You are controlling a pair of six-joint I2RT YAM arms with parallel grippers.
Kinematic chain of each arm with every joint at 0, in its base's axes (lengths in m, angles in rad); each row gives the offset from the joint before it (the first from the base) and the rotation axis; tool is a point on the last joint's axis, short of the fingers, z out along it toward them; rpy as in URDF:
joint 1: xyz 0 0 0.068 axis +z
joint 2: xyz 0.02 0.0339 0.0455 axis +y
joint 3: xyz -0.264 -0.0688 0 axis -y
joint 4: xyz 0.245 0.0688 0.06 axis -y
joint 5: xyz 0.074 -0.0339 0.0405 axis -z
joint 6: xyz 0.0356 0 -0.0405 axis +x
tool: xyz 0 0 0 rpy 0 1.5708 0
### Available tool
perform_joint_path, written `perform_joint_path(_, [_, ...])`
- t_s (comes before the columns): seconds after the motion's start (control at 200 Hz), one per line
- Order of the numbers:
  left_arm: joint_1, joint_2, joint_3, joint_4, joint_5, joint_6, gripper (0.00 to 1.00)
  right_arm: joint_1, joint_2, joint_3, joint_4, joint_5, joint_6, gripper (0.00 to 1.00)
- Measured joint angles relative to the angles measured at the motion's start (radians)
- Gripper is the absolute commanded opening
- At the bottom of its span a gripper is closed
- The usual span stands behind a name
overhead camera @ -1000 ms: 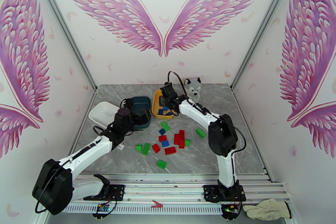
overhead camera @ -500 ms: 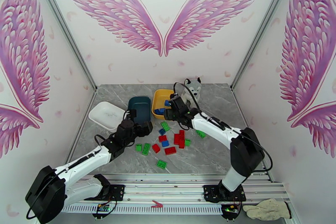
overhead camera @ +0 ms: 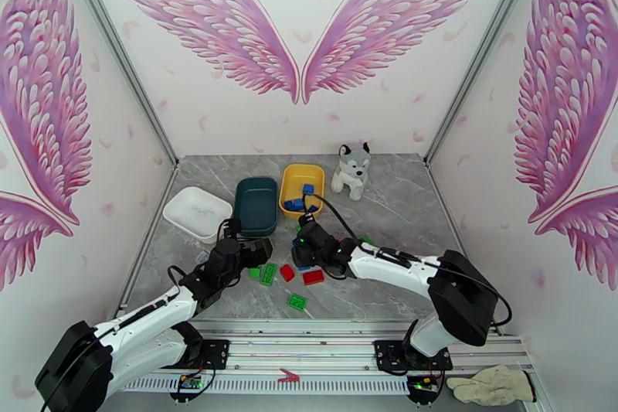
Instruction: Sort the legos into containers by color
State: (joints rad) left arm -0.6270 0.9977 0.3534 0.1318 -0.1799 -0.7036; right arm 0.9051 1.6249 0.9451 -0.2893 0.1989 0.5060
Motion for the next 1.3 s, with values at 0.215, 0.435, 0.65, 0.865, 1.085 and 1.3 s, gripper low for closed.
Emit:
perform_joint_path(0.215, [-0.002,-0.025,-0.021,0.001,-0.002,-0.007,0.99,0.022,0.120,0.014,0.018,0.037,0.039,0.66])
perform_joint_path(0.435, [-0.002,-0.019,-0.022,0.013,-0.001,-0.010,0.99,0.031,0.149,0.038,0.026,0.080,0.059,0.66])
perform_joint_path(0.65, [-0.011,0.016,-0.022,0.030,0.000,-0.012,0.99,0.031,0.171,0.038,0.026,0.111,0.070,0.64])
perform_joint_path(0.865, [-0.029,0.045,-0.022,0.048,-0.001,-0.013,0.99,0.031,0.175,0.038,0.033,0.112,0.071,0.60])
perform_joint_path(1.085, [-0.047,0.067,-0.022,0.062,-0.001,-0.014,0.98,0.031,0.197,0.038,0.050,0.108,0.074,0.56])
perform_joint_path(1.3, [-0.060,0.078,-0.021,0.064,-0.001,-0.015,0.99,0.029,0.192,0.030,0.056,0.109,0.074,0.47])
